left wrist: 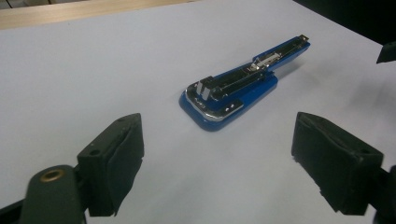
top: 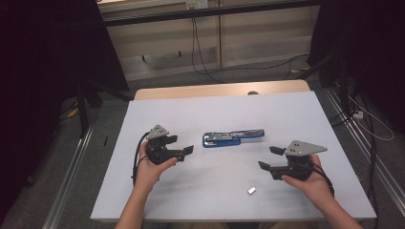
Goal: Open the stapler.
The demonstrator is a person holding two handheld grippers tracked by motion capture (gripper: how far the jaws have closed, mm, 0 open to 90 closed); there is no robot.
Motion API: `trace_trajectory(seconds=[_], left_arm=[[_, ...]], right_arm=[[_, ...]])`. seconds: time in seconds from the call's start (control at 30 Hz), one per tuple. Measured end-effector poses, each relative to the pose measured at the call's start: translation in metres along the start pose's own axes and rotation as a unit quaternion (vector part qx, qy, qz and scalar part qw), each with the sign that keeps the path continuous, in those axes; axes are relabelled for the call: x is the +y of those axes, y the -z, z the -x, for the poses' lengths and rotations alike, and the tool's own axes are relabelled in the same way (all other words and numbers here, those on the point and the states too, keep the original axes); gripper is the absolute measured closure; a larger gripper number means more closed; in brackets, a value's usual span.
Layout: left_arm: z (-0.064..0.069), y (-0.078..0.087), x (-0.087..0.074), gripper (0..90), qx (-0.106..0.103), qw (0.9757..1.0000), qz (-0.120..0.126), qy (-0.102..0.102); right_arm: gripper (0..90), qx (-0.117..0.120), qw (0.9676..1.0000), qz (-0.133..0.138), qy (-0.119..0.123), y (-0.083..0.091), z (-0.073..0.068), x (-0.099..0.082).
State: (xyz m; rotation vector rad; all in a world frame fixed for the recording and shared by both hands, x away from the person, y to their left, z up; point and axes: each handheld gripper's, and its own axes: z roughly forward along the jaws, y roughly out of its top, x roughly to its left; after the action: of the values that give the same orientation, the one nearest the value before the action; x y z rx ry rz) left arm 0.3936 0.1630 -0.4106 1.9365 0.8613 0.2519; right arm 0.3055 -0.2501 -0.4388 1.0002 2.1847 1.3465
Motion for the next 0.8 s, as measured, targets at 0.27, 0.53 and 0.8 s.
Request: trace_trajectory(seconds=[0.27, 0.53, 0.8], left_arm=[[0.006, 0.011, -0.011, 13.7, -0.003, 0.9997, 0.000, -0.023], [0.006, 0.016, -0.018, 11.6, -0.003, 0.9996, 0.003, -0.029], [0.005, 0.015, -0.019, 11.6, -0.001, 0.9995, 0.001, -0.031]], right_arm=[[21.3, 0.020, 0.9998, -0.007, 0.005, 0.002, -0.004, -0.005], [16.7, 0.038, 0.9989, -0.019, 0.018, -0.001, -0.007, -0.008], [9.8, 0.067, 0.9967, -0.031, 0.035, -0.005, -0.010, -0.009]])
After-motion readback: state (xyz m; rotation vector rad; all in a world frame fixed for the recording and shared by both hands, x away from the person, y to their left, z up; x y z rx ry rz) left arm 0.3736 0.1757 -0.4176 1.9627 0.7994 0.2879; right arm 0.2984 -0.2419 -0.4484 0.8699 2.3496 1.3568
